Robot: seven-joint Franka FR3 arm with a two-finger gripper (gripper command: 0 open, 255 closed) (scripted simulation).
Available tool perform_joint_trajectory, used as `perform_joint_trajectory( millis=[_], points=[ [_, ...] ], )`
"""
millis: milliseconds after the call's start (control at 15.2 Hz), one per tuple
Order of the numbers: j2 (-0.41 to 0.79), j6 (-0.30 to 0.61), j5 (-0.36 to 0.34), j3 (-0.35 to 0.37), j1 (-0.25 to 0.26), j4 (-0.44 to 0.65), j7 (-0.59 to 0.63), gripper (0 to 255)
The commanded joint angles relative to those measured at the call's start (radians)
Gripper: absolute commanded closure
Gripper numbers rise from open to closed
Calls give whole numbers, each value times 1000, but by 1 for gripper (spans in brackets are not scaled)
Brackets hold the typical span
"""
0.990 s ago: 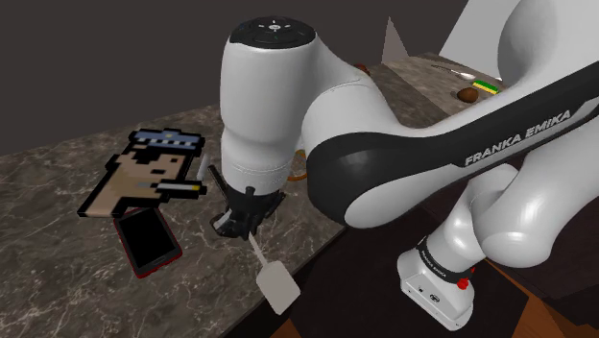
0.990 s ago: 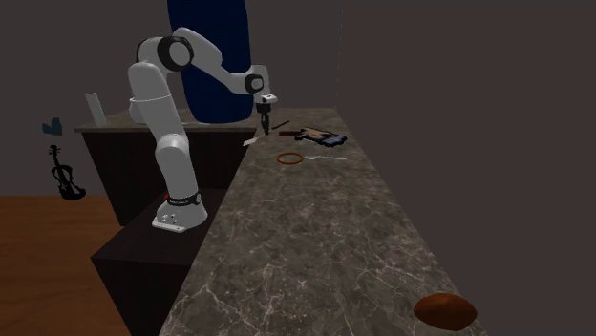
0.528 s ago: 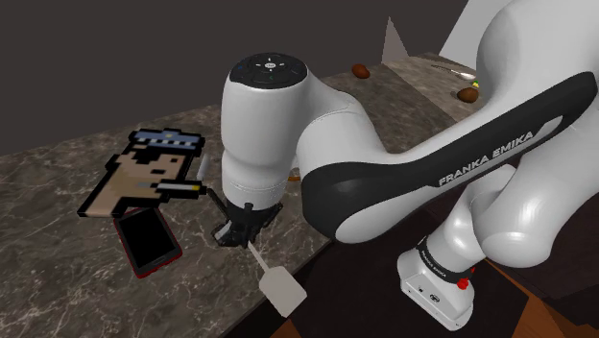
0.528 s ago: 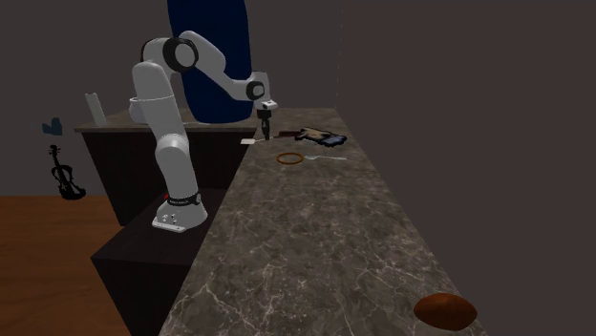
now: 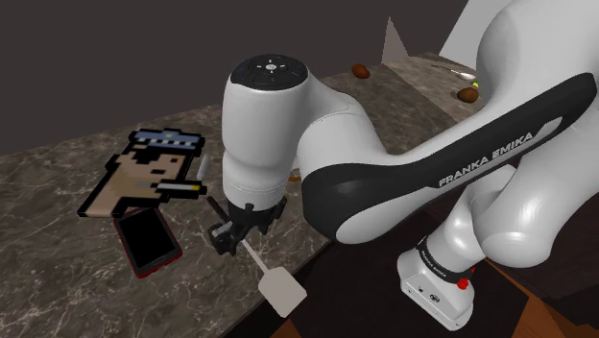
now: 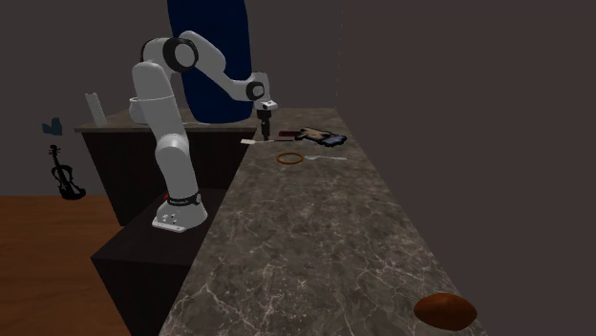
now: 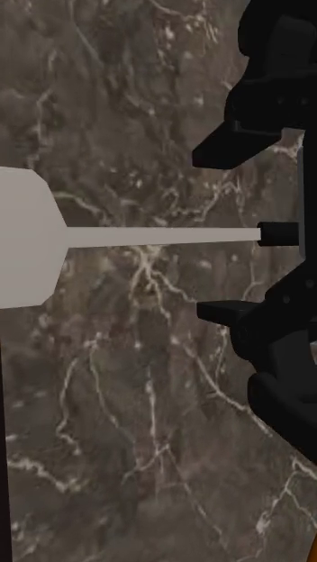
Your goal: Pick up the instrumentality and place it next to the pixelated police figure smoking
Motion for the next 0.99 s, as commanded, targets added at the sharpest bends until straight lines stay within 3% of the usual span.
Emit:
perform_joint_trajectory(
  millis=[0, 198, 462, 924],
  points=[
    [0, 0, 0, 0, 0, 0, 0, 0],
    [0, 0, 0, 0, 0, 0, 0, 0],
    [-71, -126, 46, -9, 3, 67, -34, 0],
    [-71, -126, 46, -9, 4, 67, -34, 0]
  ],
)
